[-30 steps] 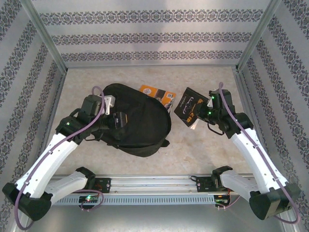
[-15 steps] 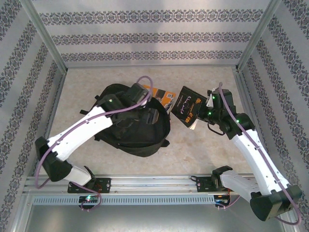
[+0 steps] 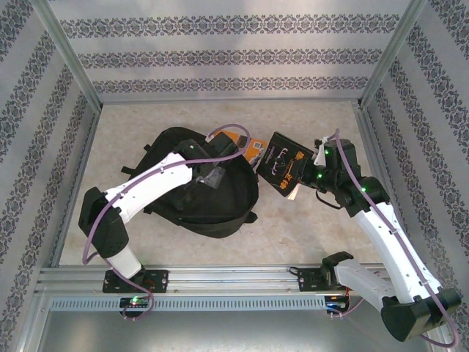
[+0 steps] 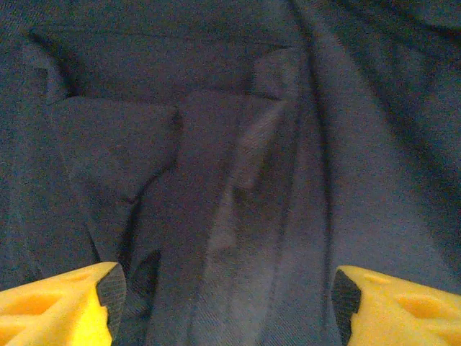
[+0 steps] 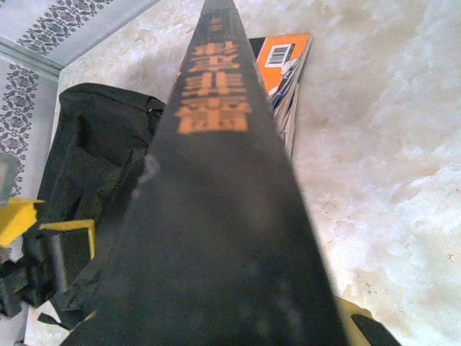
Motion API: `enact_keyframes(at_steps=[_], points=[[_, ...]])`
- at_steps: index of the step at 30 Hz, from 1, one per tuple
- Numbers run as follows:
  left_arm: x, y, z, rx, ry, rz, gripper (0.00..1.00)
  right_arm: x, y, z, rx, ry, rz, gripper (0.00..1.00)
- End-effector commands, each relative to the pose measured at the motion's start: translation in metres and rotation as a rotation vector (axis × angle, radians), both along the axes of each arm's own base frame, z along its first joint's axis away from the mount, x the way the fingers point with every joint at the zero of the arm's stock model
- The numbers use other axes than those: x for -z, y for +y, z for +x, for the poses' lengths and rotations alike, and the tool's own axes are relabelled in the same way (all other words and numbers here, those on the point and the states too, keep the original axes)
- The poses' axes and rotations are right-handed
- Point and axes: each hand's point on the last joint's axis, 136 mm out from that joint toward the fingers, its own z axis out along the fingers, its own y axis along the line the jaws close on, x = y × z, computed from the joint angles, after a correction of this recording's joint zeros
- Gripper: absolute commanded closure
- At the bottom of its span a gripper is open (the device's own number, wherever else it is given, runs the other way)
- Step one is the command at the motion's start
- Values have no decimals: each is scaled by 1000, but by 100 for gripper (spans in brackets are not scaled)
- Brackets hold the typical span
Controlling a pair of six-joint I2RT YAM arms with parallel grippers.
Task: Pack the student bag
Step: Open the student bag at the center of the table.
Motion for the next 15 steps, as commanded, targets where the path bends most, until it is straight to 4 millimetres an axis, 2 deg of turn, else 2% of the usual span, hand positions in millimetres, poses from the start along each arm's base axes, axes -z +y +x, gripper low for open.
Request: enact_keyframes(at_steps=[1,6,9,12,15], points=[[15,12,16,-13,-15,45,24,-24,11,8,-44,-95,38,100],[34,11,22,-19,-8,10,25,-18,12,9,-46,-80,30,100],[45,17,24,-27,2,36,29,-15,12,9,-44,-70,27,100],[44,29,29,-45,-19,69,42,-16,13,10,-46,-66,32,100],[30,38,34,-59,-55,49,66,-19,13,11,-50,-68,28,100]])
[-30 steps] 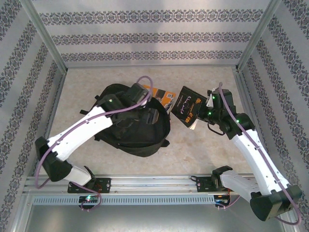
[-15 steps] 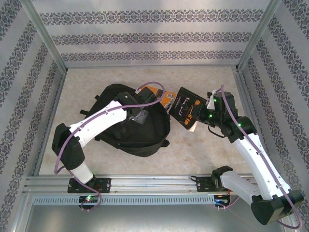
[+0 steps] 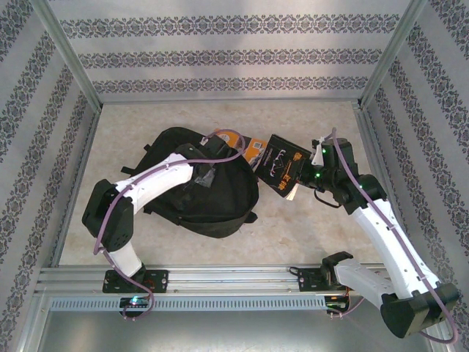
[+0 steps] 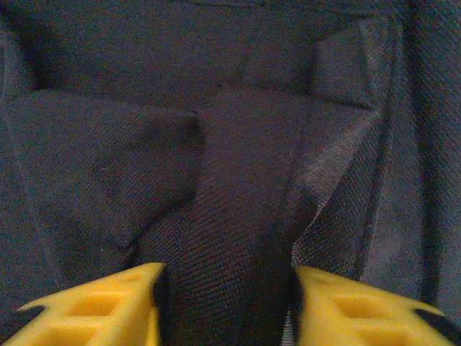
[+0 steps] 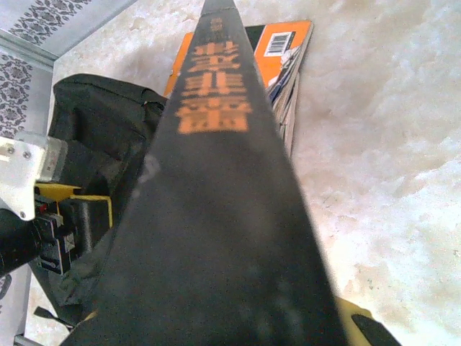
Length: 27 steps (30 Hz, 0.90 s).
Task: Pack the student bag
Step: Open the student bag at the center of the table.
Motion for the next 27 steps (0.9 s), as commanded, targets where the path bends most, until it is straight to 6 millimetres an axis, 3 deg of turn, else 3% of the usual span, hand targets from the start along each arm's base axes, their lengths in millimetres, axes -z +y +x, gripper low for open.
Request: enact_keyframes(at_steps=[1,5,13,18,27], points=[[-21,19,14,-26,-79,11,75,-29,10,8,-41,-101,32,100],[-43,24,16,-28,-106,-59,100,-35,13,11,-51,-103,44,100],[-96,27,11,-66,-190,-384,100,-45,20,15,-70,-94,82,100],[-127,40,6,-116,-266,-568,100,-44,24,19,-73,-79,107,100],[-134,22,6,-95,-259,-712,100,-75,75,17,-245,-75,376,100]])
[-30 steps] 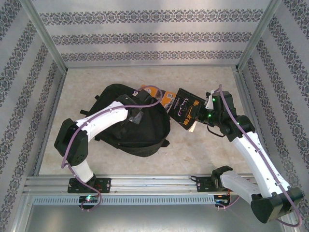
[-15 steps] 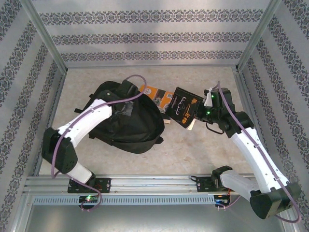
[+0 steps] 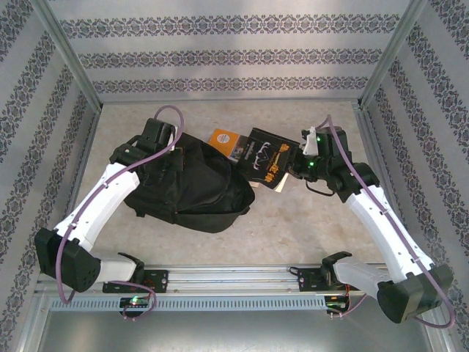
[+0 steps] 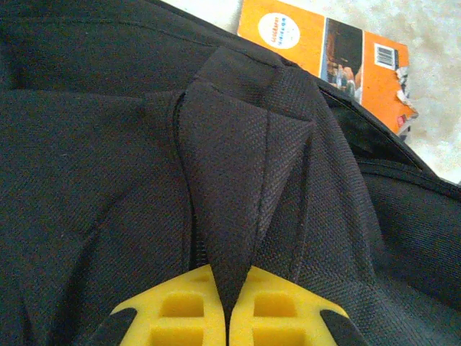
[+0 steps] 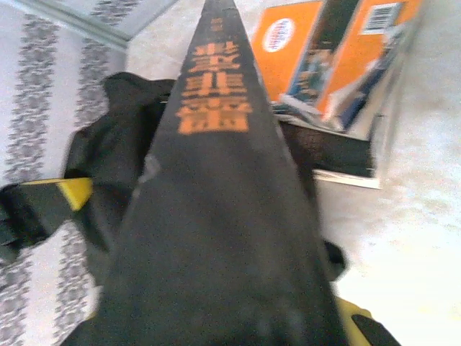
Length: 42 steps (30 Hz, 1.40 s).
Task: Pack the student bag
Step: Open the student bag at the center of the table.
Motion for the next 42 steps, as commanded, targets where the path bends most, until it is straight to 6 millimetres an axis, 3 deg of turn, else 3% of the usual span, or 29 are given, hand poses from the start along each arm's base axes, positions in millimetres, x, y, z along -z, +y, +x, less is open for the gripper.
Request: enact_keyframes(at_steps=[1,6,13,18,21,25,28,32,36,42], points=[[-42,-18,20,2,-145,-150,100,-48,34,0,-130,-77,203,100],[-48,-20,24,-2,-155,-162,100,-25,59,-12,-250,84,270,100],[-54,-15,20,-18,-183,-171,100,15,33,-10,-111,202,281,100],[-55,-17,17,-5,-182,-190,100,20,57,-19,-199,263,417,100],[-42,-26,15,14,-136,-230,100,13,63,-14,-218,235,494,100],[-33,-28,9,11,-64,-233,61,-1,67,-7,-237,178,582,100],[-37,-18,3,-23,-36,-169,45,-11,67,-9,-260,123,600,100],[-53,-22,-7,-8,-13,-103,36,-16,68,-17,-294,82,606,100],[-61,-56,-25,75,36,-58,33,-17,65,-23,-299,46,612,100],[-61,-97,-33,41,145,-80,30,-10,66,-27,-300,35,587,100]])
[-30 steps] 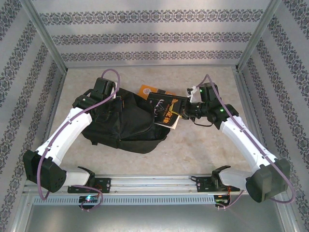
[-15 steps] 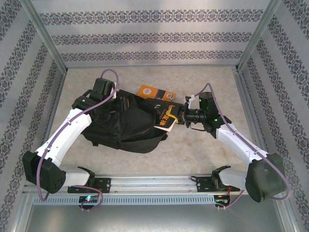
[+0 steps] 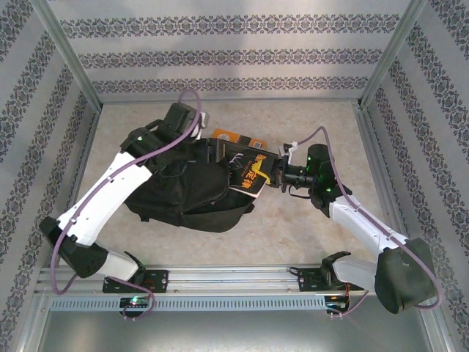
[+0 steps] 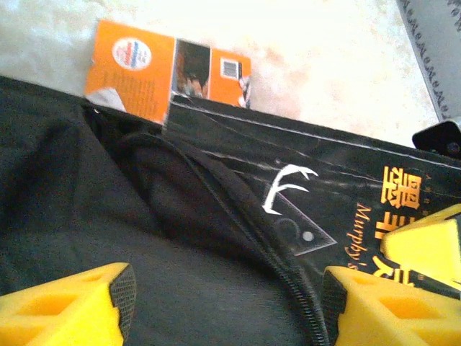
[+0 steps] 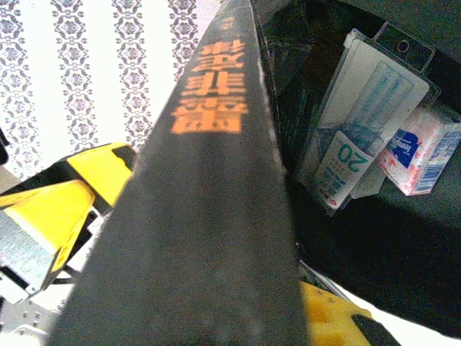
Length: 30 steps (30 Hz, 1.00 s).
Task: Pack the student bag
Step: Open the student bag at the center of the table.
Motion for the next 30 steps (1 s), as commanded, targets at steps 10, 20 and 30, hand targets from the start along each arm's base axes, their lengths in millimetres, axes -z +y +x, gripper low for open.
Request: enact_keyframes(at_steps=[10,20,30], points=[[44,-21,-10,-93,264,269,29,-36,6,-13,-57,-200,46,100],[40,-20,-7,-82,266,315,78,-27,-4,-14,-26,-195,-11,100],[-32,6,-19,-57,102,285,100,17,-31,-23,42,-153,-317,100]])
